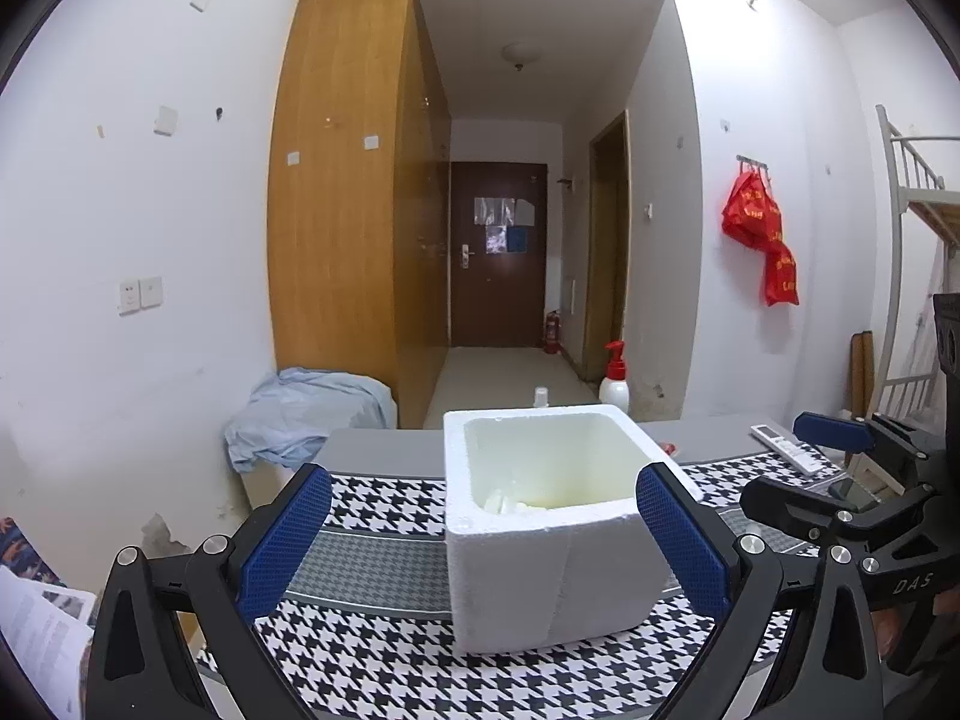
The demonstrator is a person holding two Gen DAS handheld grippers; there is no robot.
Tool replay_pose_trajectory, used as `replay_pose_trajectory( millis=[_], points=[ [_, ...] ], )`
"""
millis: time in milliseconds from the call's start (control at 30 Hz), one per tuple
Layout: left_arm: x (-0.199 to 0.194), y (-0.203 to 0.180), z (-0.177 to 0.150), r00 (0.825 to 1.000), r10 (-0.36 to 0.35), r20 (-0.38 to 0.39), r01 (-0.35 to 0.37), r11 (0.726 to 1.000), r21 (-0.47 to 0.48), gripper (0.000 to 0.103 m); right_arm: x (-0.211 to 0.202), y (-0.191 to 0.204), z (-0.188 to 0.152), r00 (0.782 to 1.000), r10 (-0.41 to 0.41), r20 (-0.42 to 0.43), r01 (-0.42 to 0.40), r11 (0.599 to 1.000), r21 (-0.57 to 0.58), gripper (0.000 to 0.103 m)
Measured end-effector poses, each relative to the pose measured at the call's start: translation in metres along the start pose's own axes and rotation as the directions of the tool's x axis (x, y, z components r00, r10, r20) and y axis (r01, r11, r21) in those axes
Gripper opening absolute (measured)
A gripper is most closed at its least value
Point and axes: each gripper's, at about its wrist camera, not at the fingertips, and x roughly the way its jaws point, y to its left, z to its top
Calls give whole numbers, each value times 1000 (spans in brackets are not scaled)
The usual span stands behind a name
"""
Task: Organize soft objects
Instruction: 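Withdraw both tools from the foam box back toward the grey sock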
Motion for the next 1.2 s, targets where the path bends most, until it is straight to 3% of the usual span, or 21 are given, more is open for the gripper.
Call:
replay_pose_trajectory(
  millis=[467, 1200],
  points=[
    [-3, -13, -14, 999, -35, 7, 35, 999, 5, 102, -25, -15, -22, 999, -46, 14, 46, 998, 39, 102],
    [15, -52, -31, 984, -176, -36, 177, 984, 21, 102, -49, -50, -48, 983, -183, -13, 183, 977, 112, 102]
  ],
)
